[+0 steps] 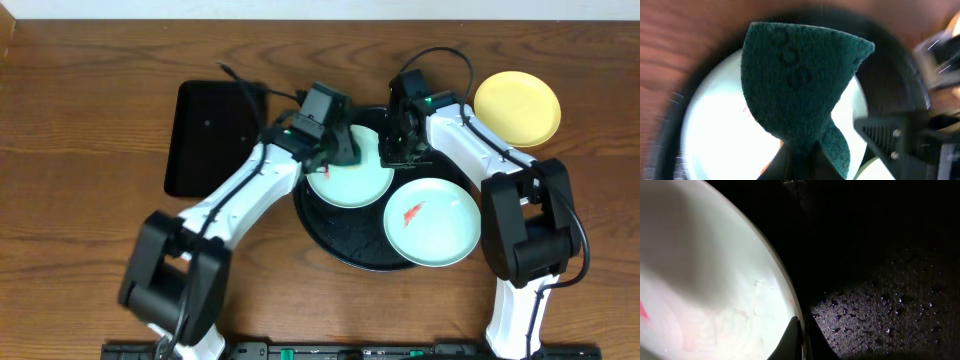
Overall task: Clean dirty plates on tray and stack at the side
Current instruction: 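Scrub the green plate with the sponge while the right gripper holds it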
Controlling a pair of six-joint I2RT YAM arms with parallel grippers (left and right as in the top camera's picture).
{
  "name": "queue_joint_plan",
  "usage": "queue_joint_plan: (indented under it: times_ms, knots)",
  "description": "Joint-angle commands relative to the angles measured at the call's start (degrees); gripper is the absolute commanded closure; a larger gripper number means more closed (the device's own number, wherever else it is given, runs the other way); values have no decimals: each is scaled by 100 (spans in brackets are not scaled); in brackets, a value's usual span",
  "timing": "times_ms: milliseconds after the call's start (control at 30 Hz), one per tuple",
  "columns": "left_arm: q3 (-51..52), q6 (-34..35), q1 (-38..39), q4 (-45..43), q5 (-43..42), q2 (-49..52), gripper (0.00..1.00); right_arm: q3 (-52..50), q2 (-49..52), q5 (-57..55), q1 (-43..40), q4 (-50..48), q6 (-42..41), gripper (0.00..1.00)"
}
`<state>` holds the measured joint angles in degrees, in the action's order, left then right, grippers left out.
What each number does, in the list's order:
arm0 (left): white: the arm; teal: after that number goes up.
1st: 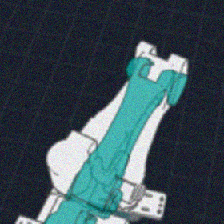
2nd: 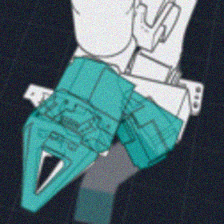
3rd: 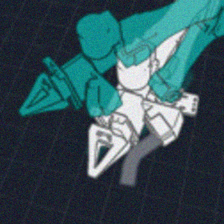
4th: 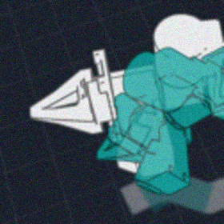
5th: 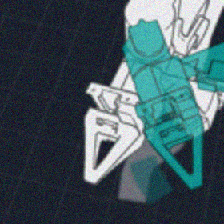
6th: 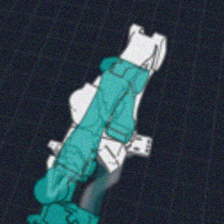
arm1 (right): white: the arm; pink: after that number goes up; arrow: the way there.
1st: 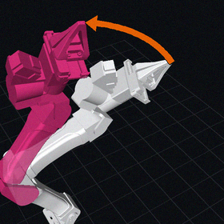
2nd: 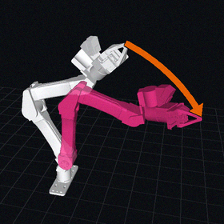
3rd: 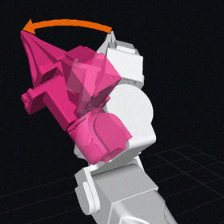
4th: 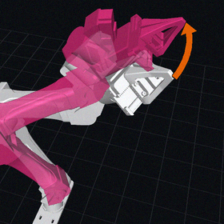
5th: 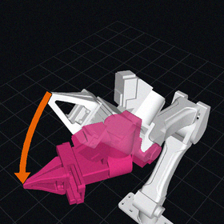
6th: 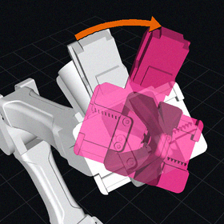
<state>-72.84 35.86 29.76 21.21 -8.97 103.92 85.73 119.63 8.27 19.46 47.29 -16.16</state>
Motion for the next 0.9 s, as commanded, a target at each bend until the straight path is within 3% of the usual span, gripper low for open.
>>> queue_joint_plan:
  times_ms: [0,233,433,567,867]
  knots:
    - [2,149,52,28,-522,442,92,9,72,-118,2,7,-98,99]
    - [15,114,44,186,-238,815,92,9,72,-118,2,7,-98,99]
    - [35,109,42,793,2218,828,93,9,72,-120,2,11,-96,99]
    - [28,-37,44,868,3270,807,92,9,72,-120,2,39,-96,99]
    - [-136,-63,50,632,3526,63,93,9,72,-120,2,79,-96,99]
